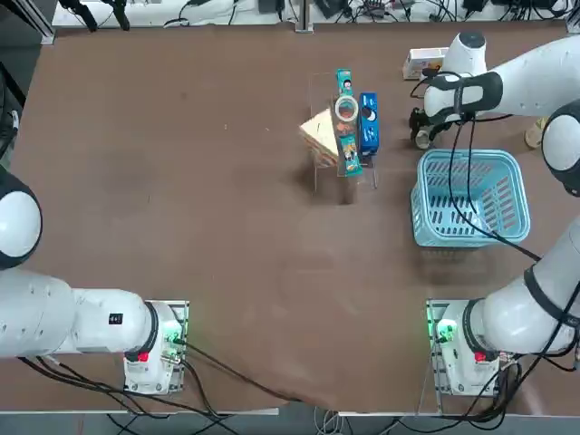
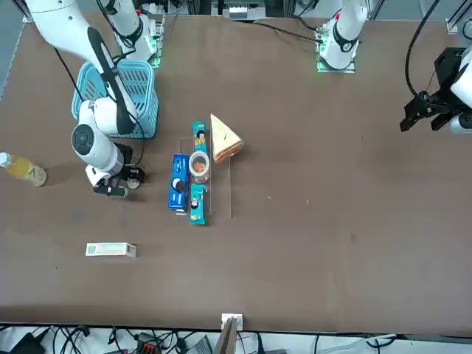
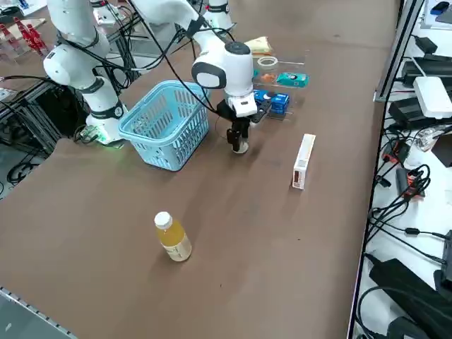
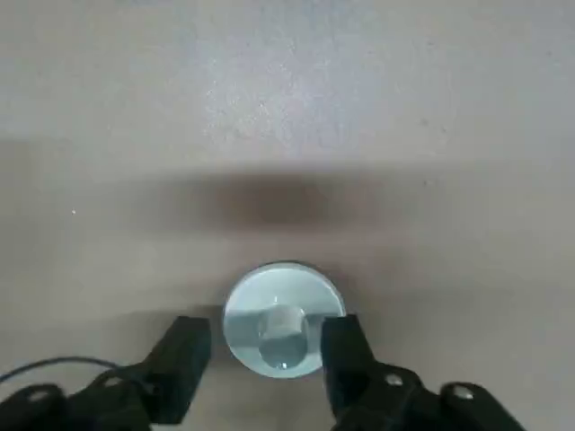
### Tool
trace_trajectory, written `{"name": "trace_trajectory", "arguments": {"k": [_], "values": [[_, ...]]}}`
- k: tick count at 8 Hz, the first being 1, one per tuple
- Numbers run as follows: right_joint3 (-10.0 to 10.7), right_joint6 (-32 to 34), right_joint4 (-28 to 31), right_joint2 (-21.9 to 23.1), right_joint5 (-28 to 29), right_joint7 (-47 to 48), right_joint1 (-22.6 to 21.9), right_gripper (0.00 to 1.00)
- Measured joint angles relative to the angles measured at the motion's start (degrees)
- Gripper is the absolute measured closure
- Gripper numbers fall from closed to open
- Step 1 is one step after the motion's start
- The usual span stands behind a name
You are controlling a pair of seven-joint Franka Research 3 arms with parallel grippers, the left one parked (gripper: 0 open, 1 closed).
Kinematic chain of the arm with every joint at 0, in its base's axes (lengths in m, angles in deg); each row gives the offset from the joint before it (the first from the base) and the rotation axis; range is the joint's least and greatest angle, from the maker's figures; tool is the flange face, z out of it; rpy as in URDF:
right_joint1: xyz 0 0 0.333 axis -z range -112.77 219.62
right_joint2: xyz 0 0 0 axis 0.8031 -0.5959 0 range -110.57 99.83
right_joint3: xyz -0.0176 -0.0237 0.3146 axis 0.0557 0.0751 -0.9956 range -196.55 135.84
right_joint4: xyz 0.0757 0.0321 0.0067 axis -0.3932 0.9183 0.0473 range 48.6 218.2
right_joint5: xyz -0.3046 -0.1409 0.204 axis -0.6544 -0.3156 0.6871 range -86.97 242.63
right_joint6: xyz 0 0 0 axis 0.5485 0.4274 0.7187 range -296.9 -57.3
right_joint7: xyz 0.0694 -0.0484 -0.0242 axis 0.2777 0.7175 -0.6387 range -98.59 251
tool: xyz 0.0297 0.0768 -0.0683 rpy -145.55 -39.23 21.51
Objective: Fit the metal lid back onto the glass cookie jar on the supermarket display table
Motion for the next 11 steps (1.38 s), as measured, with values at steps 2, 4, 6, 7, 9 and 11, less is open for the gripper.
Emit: {"name": "trace_trajectory", "arguments": {"k": [2, 4, 6, 7, 9, 11], "values": [[0.0, 0.0, -0.2, 0.1, 0.0, 0.0, 0.1, 0.67], [0.0, 0.0, -0.3, 0.5, 0.0, 0.0, 0.1, 0.72], [0.0, 0.0, -0.8, 1.0, 0.0, 0.0, 0.1, 0.72], [-0.2, 1.3, -1.7, 1.7, 0.0, 0.0, -0.1, 0.72], [-0.8, 11.2, -6.9, 4.8, 0.0, 2.4, -1.9, 0.72], [-1.8, 20.8, -12.6, 8.9, 0.0, 11.3, -5.8, 0.72]]}}
